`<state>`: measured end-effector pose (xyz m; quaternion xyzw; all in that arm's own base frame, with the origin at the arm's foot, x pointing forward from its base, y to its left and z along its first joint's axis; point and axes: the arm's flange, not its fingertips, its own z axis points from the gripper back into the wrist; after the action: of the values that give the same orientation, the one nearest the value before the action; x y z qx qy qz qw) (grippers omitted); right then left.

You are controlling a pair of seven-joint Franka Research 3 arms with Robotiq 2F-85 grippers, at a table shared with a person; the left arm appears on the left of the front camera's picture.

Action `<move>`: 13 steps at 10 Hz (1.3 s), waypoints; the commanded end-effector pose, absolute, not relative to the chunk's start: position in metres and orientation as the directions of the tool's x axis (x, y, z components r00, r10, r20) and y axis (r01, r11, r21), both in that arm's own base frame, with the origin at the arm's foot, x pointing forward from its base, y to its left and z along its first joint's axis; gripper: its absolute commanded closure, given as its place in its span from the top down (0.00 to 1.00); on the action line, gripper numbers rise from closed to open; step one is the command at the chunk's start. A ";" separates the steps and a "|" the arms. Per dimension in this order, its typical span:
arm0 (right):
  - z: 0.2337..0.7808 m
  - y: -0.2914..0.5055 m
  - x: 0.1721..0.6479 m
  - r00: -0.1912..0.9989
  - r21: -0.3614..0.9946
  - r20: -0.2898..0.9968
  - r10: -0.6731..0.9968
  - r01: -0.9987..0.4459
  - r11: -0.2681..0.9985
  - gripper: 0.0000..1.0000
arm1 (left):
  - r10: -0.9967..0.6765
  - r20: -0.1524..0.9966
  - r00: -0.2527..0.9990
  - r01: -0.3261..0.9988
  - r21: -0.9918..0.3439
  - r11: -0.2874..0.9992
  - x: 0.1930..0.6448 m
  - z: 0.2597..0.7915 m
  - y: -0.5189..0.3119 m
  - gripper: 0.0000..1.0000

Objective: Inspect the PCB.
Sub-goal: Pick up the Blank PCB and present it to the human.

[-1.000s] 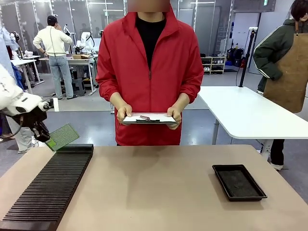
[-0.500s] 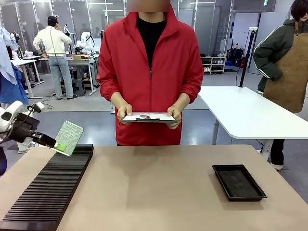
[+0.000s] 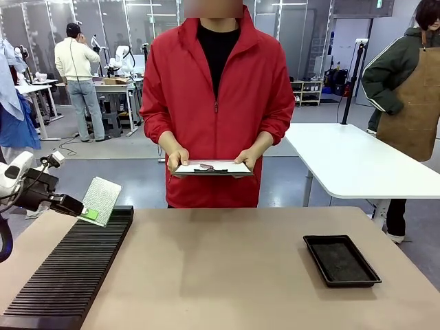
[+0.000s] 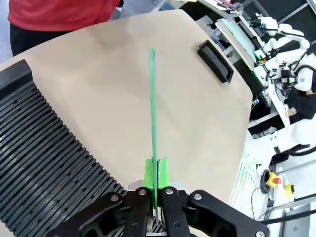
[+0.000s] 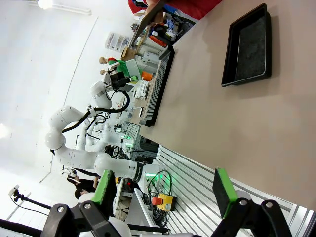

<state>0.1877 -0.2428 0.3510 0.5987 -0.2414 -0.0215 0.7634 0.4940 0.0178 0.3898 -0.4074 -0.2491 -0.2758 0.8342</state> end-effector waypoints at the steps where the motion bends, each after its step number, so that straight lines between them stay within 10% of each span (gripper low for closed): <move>1: 0.353 -0.243 0.187 0.877 0.922 0.354 -0.324 -0.270 0.278 1.00 | -0.256 0.639 0.725 0.662 -0.544 0.516 0.494 0.389 0.017 0.03; 3: 0.353 -0.243 0.187 0.877 0.922 0.354 -0.324 -0.270 0.278 1.00 | -0.155 0.439 0.885 0.446 -0.895 0.010 0.496 0.413 0.015 0.03; 9: 0.353 -0.243 0.187 0.877 0.922 0.354 -0.324 -0.270 0.278 1.00 | -0.015 -0.100 0.995 -0.101 -0.991 -0.089 0.561 0.387 -0.019 0.03; 13: 0.353 -0.243 0.187 0.877 0.922 0.354 -0.324 -0.270 0.278 1.00 | 0.023 -0.165 0.986 -0.164 -0.986 -0.009 0.588 0.373 -0.030 0.03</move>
<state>0.1876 -0.2428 0.3511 0.5986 -0.2415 -0.0215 0.7635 0.5799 -0.0263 0.3647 -0.7148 0.0567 0.0672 0.6938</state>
